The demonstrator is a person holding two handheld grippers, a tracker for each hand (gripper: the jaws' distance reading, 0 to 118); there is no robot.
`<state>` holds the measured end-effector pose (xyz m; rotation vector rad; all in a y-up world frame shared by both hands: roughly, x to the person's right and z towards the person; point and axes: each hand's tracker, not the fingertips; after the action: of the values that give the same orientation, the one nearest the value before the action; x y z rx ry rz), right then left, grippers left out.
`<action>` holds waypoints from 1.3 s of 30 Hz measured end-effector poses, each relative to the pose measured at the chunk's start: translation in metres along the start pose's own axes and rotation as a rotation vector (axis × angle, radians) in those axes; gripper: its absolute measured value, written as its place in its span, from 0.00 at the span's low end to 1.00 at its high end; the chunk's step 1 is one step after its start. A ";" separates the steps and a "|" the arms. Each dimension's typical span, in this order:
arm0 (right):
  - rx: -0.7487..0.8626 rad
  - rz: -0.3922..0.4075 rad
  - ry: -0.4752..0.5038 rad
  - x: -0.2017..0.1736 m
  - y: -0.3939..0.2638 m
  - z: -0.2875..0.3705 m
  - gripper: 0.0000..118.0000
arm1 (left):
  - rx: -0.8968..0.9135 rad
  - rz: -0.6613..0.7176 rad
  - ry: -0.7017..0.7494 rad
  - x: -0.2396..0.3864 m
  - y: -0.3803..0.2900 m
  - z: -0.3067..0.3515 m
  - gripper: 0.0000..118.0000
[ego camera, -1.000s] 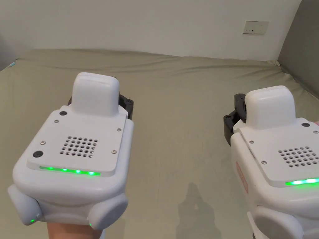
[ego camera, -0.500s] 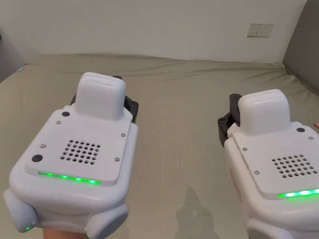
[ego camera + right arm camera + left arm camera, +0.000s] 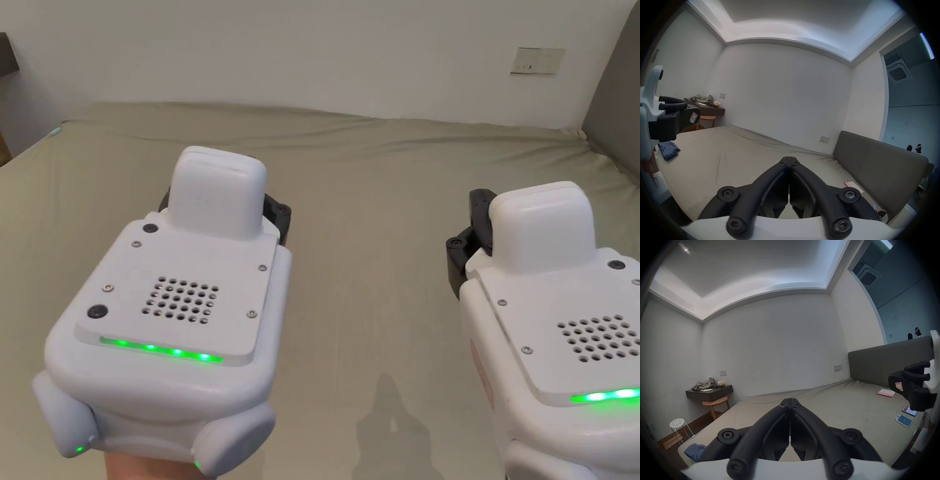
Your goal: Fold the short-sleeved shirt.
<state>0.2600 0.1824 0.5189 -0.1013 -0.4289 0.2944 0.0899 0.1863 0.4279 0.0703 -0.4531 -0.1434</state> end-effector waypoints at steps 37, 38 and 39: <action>-0.286 -0.264 -0.118 0.026 0.035 -0.018 0.94 | 0.000 0.028 0.005 -0.009 0.005 -0.006 1.00; -0.279 -0.263 -0.114 0.028 0.034 -0.017 0.94 | 0.001 0.027 0.006 -0.008 0.006 -0.007 1.00; -0.262 -0.265 -0.104 0.029 0.034 -0.015 0.94 | 0.003 0.026 0.006 -0.008 0.005 -0.006 1.00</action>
<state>0.2829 0.2227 0.5112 -0.2832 -0.5770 -0.0184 0.0862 0.1927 0.4200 0.0675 -0.4484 -0.1172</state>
